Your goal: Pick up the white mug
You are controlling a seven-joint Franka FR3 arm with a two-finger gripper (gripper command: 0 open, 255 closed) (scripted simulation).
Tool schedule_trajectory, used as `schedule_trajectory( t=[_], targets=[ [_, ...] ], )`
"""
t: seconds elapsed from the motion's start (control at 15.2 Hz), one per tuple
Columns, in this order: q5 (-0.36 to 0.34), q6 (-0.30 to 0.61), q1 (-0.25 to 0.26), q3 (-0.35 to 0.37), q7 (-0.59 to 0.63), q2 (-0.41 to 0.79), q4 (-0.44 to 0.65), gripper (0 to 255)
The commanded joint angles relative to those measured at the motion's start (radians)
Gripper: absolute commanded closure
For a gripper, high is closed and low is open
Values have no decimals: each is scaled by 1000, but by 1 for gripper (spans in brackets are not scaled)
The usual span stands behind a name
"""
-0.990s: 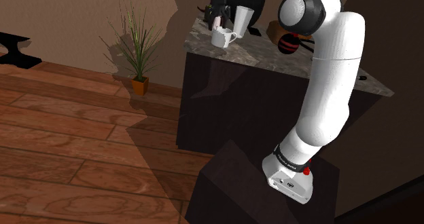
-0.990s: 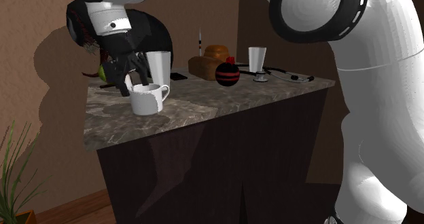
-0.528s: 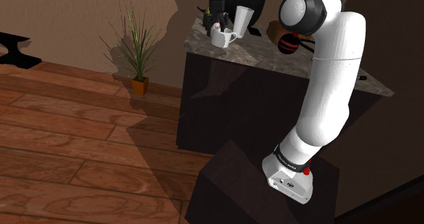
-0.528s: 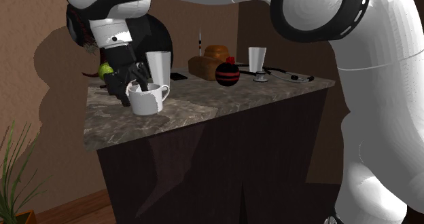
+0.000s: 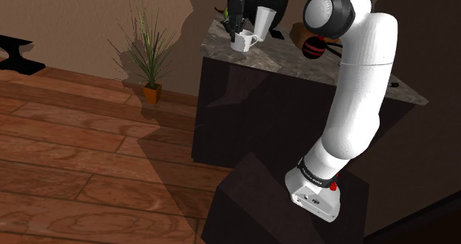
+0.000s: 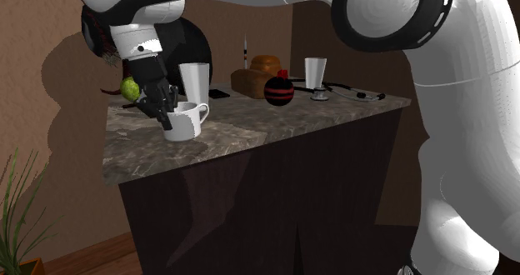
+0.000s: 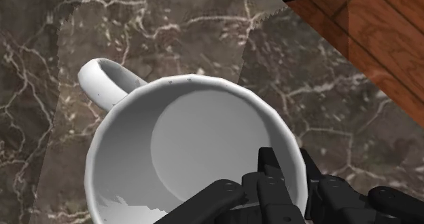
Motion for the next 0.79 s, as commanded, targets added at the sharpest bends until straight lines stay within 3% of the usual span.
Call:
schedule_trajectory(
  t=[0.0,0.73],
  targets=[
    [0,0,0,0,0,0,0,255],
    [5,-159,-9,-1,-11,44,204,255]
  ],
)
